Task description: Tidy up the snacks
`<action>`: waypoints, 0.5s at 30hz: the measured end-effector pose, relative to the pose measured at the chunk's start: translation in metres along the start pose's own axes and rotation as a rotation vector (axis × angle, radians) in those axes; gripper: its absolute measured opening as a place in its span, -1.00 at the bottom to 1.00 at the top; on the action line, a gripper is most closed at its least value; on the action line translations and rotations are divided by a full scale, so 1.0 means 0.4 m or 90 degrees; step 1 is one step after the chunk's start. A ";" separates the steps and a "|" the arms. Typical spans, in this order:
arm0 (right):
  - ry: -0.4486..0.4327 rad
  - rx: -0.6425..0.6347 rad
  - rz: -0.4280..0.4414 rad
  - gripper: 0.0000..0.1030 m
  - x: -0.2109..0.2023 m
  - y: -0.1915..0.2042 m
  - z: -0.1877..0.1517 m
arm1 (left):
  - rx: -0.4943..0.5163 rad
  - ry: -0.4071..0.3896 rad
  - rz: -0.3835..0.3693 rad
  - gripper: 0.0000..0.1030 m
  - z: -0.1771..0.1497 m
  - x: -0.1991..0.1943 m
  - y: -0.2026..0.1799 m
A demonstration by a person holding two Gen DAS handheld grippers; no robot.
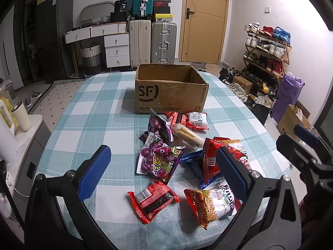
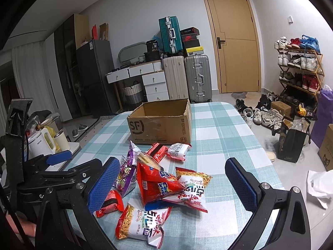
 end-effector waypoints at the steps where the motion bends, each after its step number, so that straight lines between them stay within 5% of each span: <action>1: 0.001 0.000 0.000 1.00 -0.001 0.000 -0.001 | 0.000 0.001 0.001 0.95 -0.001 0.001 0.001; 15: 0.039 0.010 0.015 1.00 0.001 0.006 -0.048 | -0.022 0.012 0.009 0.95 0.000 0.010 0.033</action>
Point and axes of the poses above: each gripper's, at about its wrist camera, not at the fingertips, and x roughly the way its jaws point, y to its left, z to its top, the point moved 3 cm from there along x, roughly the way its jaws point
